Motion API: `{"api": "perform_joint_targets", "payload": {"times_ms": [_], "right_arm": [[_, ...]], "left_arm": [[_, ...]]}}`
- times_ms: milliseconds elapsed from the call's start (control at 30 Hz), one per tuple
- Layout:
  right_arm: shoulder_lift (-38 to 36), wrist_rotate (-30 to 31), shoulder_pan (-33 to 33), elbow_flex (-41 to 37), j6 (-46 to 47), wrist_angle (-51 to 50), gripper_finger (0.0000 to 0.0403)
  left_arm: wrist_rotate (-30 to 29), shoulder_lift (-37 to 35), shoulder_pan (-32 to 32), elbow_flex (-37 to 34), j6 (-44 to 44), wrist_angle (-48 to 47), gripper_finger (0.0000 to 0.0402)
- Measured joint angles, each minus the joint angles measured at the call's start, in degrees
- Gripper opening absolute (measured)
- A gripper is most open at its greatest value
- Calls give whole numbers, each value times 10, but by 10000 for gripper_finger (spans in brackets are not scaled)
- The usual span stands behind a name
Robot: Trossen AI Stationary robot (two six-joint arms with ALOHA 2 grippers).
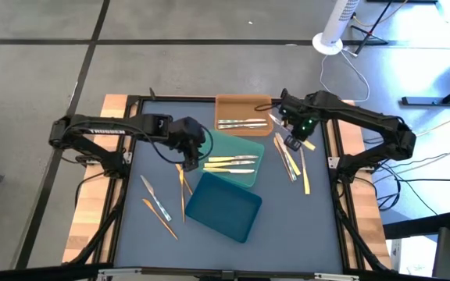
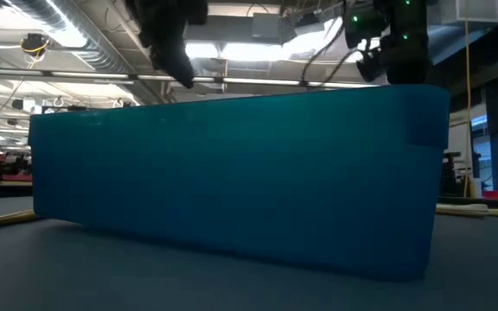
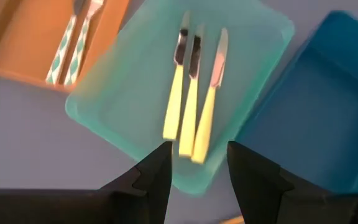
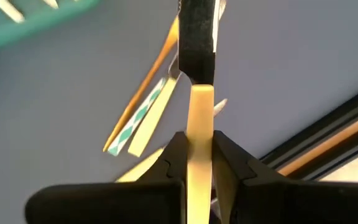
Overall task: Sort silverware by color (type)
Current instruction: Put the yellow knife into the green bin
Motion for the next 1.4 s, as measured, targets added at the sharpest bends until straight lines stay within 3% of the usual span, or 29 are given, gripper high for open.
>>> {"api": "perform_joint_targets", "payload": {"times_ms": [433, 900, 1400], "right_arm": [[28, 29, 0, 67, -99, 79, 30], [160, 30, 0, 143, -205, 118, 30], [238, 35, 0, 205, -307, 185, 30]], "left_arm": [[0, 1, -48, 1, -130, -119, 147], [0, 1, -114, 1, -263, -134, 147], [-5, 1, -169, 1, -342, -134, 147]]}}
